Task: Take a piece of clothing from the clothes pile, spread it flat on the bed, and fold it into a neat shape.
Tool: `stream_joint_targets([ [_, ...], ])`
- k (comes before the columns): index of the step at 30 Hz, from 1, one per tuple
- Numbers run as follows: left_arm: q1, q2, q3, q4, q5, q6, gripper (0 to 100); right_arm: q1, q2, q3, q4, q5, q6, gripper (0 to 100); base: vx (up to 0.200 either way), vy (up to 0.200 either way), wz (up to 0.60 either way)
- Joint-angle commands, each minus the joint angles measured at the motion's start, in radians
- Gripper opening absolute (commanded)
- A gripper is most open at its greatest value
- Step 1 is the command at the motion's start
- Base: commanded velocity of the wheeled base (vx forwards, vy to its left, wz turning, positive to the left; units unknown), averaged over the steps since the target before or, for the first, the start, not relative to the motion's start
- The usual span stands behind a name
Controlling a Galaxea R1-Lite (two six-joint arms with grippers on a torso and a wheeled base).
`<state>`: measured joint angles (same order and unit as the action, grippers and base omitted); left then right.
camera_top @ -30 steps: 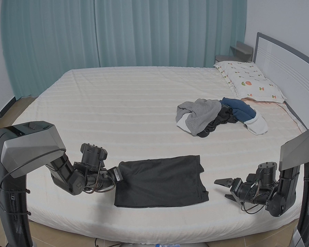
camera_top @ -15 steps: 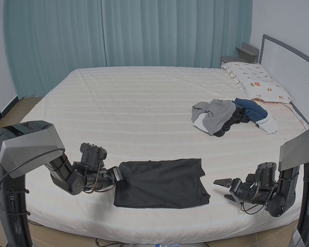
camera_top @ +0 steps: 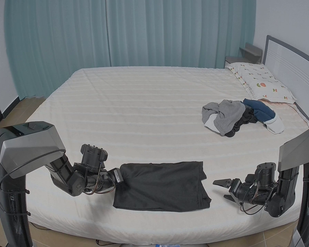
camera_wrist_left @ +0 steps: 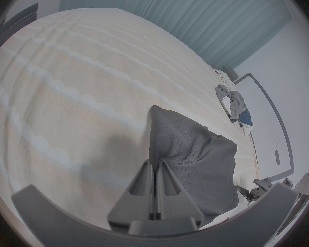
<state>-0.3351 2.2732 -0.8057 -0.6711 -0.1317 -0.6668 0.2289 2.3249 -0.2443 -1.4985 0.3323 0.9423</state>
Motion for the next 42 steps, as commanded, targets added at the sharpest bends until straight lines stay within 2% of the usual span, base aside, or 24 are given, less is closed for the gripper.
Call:
stream_joint_targets([
  [1, -0.001, 0.002, 0.002, 0.001, 0.000, 0.000, 0, 0.001, 0.001, 0.000, 0.000, 0.001, 0.000, 100, -0.200, 0.000, 0.00],
  [7, -0.002, -0.001, 0.007, -0.001, 0.000, 0.000, 0, 0.001, 0.001, 0.000, 0.000, 0.001, 0.000, 100, -0.200, 0.000, 0.00],
  [25, 0.010, 0.008, -0.026, -0.002, 0.040, -0.005, 0, 0.001, 0.002, 0.000, 0.000, 0.001, -0.002, 100, 0.000, 0.000, 0.00],
  [42, 0.041, 0.002, -0.029, -0.001, 0.043, 0.004, 0, 0.003, 0.022, 0.010, -0.043, -0.003, -0.004, 100, 0.000, 0.200, 0.00],
])
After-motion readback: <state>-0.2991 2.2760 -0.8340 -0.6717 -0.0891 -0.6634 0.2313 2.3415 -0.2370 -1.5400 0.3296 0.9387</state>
